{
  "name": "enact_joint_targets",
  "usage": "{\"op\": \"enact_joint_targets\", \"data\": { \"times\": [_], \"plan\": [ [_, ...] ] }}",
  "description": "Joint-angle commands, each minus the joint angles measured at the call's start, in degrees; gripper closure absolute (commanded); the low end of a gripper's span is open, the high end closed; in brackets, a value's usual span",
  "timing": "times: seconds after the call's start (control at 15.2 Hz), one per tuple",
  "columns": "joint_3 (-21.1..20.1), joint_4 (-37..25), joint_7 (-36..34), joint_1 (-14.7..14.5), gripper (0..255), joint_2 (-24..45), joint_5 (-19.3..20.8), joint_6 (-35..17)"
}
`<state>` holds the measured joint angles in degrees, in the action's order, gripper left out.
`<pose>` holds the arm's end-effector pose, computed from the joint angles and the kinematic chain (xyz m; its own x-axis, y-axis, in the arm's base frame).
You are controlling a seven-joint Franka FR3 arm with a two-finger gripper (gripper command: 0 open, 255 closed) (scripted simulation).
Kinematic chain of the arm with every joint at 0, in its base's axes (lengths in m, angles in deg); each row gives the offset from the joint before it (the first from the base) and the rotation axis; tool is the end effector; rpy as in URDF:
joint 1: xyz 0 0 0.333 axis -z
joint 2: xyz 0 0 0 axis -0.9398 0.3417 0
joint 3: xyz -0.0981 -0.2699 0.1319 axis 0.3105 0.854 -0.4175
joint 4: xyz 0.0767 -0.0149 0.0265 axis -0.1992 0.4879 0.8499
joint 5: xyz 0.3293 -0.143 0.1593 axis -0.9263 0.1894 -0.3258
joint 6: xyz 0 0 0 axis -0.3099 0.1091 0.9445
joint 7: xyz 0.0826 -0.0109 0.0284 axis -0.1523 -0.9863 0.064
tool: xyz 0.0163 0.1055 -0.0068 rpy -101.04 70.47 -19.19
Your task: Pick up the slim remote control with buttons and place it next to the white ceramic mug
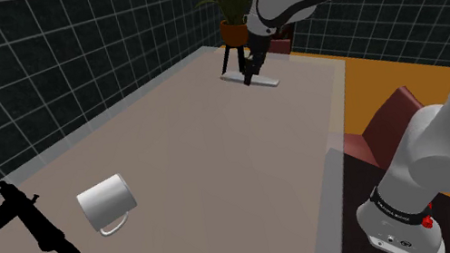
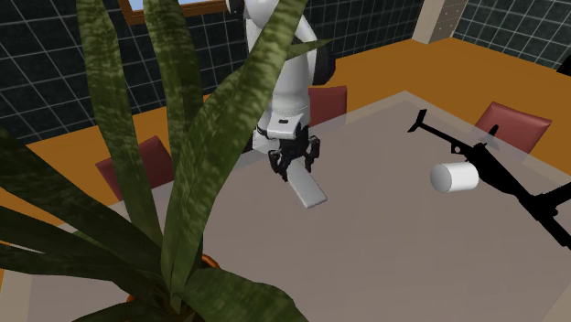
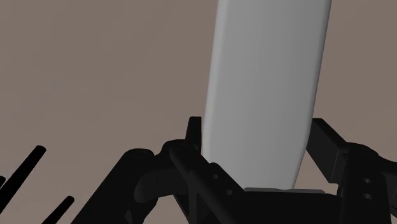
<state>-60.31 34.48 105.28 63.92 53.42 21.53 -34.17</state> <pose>0.5048 -0.0273 0.4976 0.9669 0.2037 0.1536 0.2094 -0.9776 -0.0218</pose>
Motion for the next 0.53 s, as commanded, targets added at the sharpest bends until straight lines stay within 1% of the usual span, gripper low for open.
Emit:
{"op": "enact_joint_targets", "data": {
  "times": [0.0,0.46],
  "plan": [
    [-1.52,-1.85,-2.54,-1.07,255,1.78,-0.2,-0.03],
    [-6.28,-9.92,-11.12,-4.84,255,9.11,-0.08,0.42]
  ]
}}
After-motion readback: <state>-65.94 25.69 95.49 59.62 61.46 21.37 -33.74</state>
